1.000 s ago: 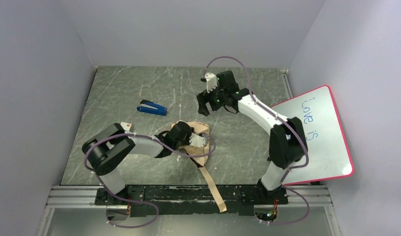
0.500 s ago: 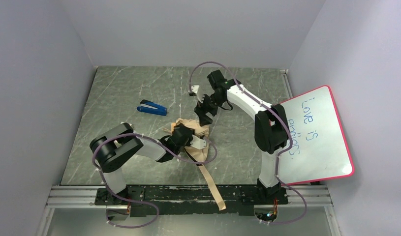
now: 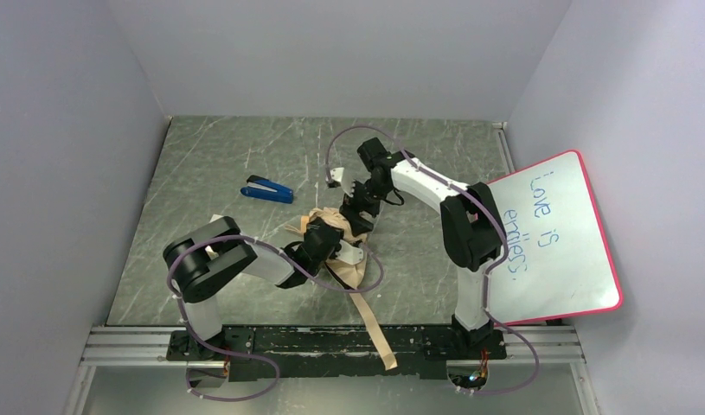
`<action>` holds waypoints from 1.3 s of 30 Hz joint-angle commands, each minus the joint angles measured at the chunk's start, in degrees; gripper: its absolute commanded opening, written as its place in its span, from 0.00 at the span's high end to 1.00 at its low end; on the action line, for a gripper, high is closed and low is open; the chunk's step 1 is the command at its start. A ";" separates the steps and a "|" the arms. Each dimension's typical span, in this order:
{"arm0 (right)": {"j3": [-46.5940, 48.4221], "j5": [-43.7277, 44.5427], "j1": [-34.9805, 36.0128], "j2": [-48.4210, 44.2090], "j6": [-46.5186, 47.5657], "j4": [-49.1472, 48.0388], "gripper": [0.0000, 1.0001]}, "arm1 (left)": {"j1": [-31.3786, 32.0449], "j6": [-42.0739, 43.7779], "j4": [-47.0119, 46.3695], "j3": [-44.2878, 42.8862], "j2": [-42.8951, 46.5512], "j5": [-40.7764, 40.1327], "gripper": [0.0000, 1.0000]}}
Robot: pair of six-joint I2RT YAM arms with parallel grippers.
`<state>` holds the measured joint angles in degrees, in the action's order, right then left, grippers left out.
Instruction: Put away the umbrella
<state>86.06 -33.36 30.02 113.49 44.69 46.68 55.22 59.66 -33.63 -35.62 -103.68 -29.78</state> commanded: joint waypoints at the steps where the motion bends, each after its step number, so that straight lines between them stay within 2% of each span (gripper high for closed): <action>1: -0.90 3.78 1.69 3.82 0.66 -2.40 0.14 | 0.82 0.67 2.91 1.60 -1.30 -0.09 0.95; 10: -2.92 7.16 3.34 7.56 0.34 -4.00 0.15 | 2.02 -0.97 3.36 0.77 0.01 1.81 0.94; 13: -3.70 7.12 3.64 8.14 0.61 -4.00 0.21 | 2.50 -1.21 2.97 0.64 -0.13 1.73 0.93; 16: -4.05 7.41 3.64 8.79 0.42 -3.98 0.30 | 2.70 -1.73 2.40 0.31 0.17 1.36 0.87; 19: -4.23 8.58 3.69 9.69 0.05 -3.37 0.41 | 2.70 -2.84 3.34 -0.18 1.55 2.09 0.72; 21: -4.53 10.37 3.64 10.28 -1.11 -3.91 0.55 | 2.75 -3.75 4.34 -0.52 3.19 2.81 0.61; 22: -4.66 11.17 3.69 10.45 -1.64 -4.29 0.59 | 2.70 -4.14 4.96 -0.77 3.95 3.22 0.55; 24: -4.82 11.92 3.65 10.72 -2.03 -4.62 0.63 | 2.74 -5.01 6.31 -1.30 5.57 3.85 0.46; 25: -5.14 12.40 3.65 10.59 -2.29 -5.02 0.65 | 2.79 -5.54 7.06 -1.61 6.40 4.27 0.30; 26: -5.61 13.10 3.60 10.28 -2.51 -6.27 0.67 | 2.82 -6.17 8.22 -2.09 7.37 4.74 0.21; 29: -7.29 15.14 3.56 9.09 -3.01 -9.26 0.71 | 3.17 -8.51 13.94 -3.61 11.01 7.17 0.05; 35: -10.73 18.57 3.47 6.76 -3.13 -14.72 0.74 | 4.07 -13.41 29.33 -5.76 21.17 16.36 0.03; 39: -12.98 21.46 3.47 5.52 -2.61 -19.03 0.74 | 4.03 -21.01 35.67 -4.70 32.92 21.96 0.03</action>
<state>78.04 -27.24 33.78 114.30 39.33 37.43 58.96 47.48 -7.16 -39.18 -80.47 -16.69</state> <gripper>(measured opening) 0.412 0.971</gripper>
